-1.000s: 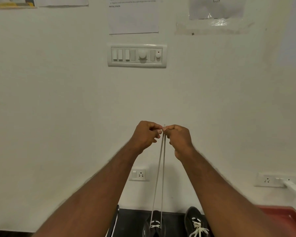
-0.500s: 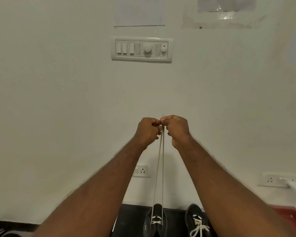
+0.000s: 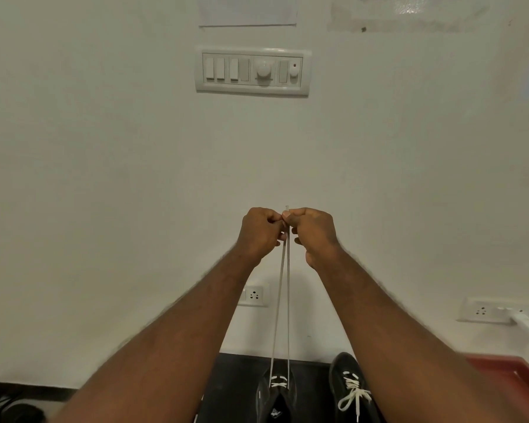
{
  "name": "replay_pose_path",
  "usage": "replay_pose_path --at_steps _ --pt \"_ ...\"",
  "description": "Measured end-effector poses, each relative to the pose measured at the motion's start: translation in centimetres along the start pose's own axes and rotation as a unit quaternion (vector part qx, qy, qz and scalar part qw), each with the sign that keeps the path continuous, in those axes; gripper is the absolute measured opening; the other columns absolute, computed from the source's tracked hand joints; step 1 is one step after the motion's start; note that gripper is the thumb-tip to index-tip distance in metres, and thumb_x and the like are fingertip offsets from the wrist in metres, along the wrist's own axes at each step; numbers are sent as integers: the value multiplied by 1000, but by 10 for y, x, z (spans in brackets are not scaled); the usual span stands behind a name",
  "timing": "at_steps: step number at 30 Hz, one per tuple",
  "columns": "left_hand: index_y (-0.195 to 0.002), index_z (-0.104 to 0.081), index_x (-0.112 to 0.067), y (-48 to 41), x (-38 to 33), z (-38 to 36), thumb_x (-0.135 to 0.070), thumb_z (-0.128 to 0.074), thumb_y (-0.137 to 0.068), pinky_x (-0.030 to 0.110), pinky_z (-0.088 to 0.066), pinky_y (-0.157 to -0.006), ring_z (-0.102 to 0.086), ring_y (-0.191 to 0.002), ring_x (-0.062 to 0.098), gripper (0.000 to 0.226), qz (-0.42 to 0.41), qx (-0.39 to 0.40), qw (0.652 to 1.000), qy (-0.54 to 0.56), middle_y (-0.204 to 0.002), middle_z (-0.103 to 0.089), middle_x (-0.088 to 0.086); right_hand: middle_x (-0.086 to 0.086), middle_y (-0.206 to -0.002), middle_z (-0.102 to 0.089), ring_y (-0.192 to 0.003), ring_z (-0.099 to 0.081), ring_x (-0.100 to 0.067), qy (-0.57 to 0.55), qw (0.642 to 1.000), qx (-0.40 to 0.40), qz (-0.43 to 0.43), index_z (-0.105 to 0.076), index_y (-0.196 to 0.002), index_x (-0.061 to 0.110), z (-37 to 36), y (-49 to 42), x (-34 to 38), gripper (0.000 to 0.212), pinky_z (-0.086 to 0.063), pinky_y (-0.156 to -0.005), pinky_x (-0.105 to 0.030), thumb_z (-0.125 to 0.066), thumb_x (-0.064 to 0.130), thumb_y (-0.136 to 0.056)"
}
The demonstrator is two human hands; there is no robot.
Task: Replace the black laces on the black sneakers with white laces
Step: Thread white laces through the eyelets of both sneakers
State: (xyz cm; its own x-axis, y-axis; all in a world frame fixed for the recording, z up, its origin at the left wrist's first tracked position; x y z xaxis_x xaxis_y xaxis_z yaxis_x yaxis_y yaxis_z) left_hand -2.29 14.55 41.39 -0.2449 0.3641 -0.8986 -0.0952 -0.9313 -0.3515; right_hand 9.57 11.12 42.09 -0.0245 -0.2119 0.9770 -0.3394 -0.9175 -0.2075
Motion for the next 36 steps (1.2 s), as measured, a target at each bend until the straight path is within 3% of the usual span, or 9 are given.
replay_pose_path --at_steps 5,14,19,22,24,27,32,34,36 --pt "-90 -67 7 0 7 -4 -10 -60 -96 24 -53 -50 -69 -58 20 20 28 12 999 25 -84 -72 19 -3 -76 -71 -59 -61 -2 1 1000 4 -11 -74 -89 4 1 -3 -10 7 -47 -58 -17 -69 8 -91" --pt "-85 -64 10 -8 -3 -7 -2 -55 -95 28 -56 -49 -70 -57 25 17 1 26 999 -46 -84 -70 25 -7 -76 -72 -57 -63 -6 32 999 -3 21 -75 -85 5 9 -6 -9 9 -50 -52 -16 -70 9 -90" --pt "-106 -57 -3 -7 24 7 -5 -47 -98 29 -58 -57 -71 -77 27 13 161 -23 983 81 -101 -67 18 -12 -80 -70 -59 -69 -15 -29 995 17 -93 -64 -95 6 26 -5 -37 9 -51 -55 -23 -58 10 -99" --pt "-97 -52 -11 -4 47 26 -9 -52 -87 36 -57 -71 -67 -87 31 10 94 -118 988 -5 -97 -63 14 -16 -86 -69 -68 -68 -21 -3 998 -19 -68 -60 -86 6 48 -12 -57 13 -54 -63 -30 -59 11 -98" --pt "-101 -53 -8 9 69 33 -7 -51 -87 33 -49 -72 -60 -82 25 14 48 -148 980 -123 -94 -60 8 -12 -90 -74 -77 -73 -21 64 997 -7 -39 -64 -90 1 57 -9 -75 31 -58 -72 -33 -66 32 -95" --pt "-103 -60 -2 32 138 24 -11 -53 -90 31 -45 -72 -61 -88 26 17 88 -81 958 -260 -99 -64 11 -10 -83 -76 -78 -75 -20 143 986 31 -81 -69 -89 2 65 5 -139 51 -60 -72 -32 -64 53 -91" --pt "-115 -63 0 104 296 -29 -35 -58 -92 38 -43 -99 -54 -118 39 42 250 153 860 -418 -127 -54 25 -16 -85 -75 -81 -74 -32 234 943 60 -230 -68 -78 11 87 44 -317 15 -58 -73 -43 -64 11 -92" --pt "-124 -58 -7 131 332 -51 -35 -59 -93 40 -43 -101 -53 -119 39 42 267 179 857 -403 -141 -40 22 -8 -87 -76 -86 -74 -27 250 934 67 -247 -72 -83 19 88 61 -371 20 -58 -80 -43 -60 5 -92" --pt "-122 -60 -10 152 356 -72 -30 -58 -95 38 -44 -95 -57 -112 34 33 270 172 876 -360 -136 -44 15 -2 -100 -76 -96 -71 -18 293 925 83 -228 -76 -100 18 85 75 -408 19 -56 -92 -40 -60 9 -94"
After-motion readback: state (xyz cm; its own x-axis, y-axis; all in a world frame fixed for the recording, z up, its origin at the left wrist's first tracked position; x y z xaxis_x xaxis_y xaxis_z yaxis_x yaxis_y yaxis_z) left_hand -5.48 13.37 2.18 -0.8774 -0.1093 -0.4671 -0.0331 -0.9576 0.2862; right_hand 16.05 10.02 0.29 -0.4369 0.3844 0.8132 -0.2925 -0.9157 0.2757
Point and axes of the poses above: each hand's wrist, its own y-axis away from the middle knuckle, its own z-axis out of the back of the hand, x = y × z, the point moved 4 cm from there along -y, towards the middle knuckle
